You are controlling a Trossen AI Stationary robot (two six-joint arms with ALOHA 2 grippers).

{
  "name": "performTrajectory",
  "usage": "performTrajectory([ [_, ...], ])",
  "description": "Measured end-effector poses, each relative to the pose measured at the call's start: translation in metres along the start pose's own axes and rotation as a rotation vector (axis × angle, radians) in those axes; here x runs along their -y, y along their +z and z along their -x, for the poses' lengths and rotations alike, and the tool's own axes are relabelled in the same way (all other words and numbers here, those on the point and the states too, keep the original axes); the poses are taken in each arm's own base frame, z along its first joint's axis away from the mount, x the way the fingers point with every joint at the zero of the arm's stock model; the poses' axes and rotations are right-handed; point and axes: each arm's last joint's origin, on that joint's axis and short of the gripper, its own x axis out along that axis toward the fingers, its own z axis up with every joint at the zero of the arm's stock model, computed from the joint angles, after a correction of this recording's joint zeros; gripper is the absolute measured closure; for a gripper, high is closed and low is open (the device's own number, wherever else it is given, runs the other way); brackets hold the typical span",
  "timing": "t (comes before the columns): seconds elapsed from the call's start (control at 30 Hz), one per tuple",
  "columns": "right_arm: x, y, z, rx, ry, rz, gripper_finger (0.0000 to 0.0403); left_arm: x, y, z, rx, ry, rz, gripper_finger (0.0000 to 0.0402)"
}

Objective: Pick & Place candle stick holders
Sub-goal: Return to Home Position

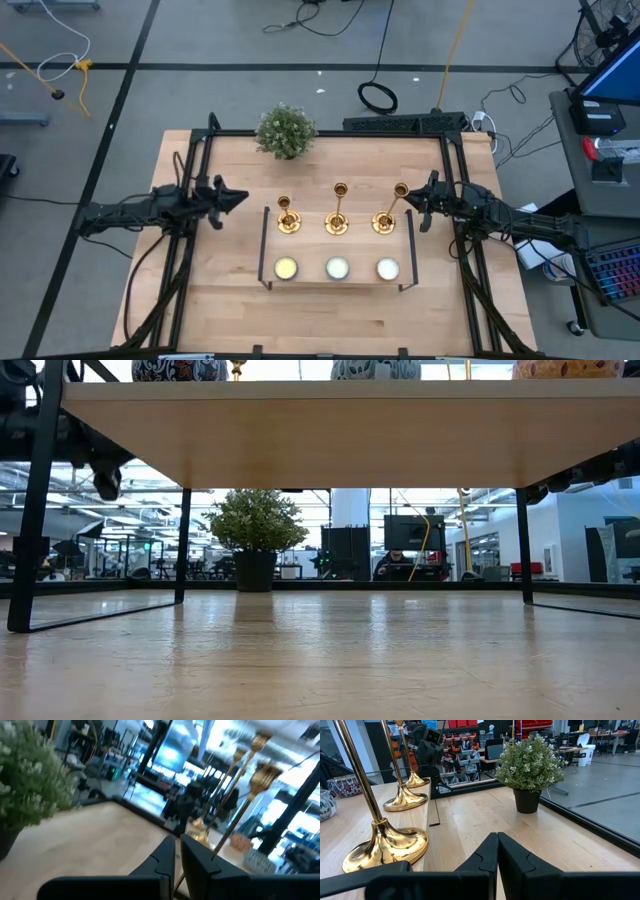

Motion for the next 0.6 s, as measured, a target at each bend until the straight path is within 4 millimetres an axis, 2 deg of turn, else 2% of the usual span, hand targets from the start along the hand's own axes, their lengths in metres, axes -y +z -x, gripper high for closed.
performTrajectory([
  [0.1,-0.0001,0.0,0.0,0.0,0.002,0.0,0.0399,0.0033,0.0059,0.0004,0.056,-0.032,0.011,0.0369],
  [0.6,-0.0001,0.0002,-0.0001,0.001,0.003,0.0,0.0399,0.0038,0.0064,0.0003,0.065,-0.04,0.015,0.0369],
])
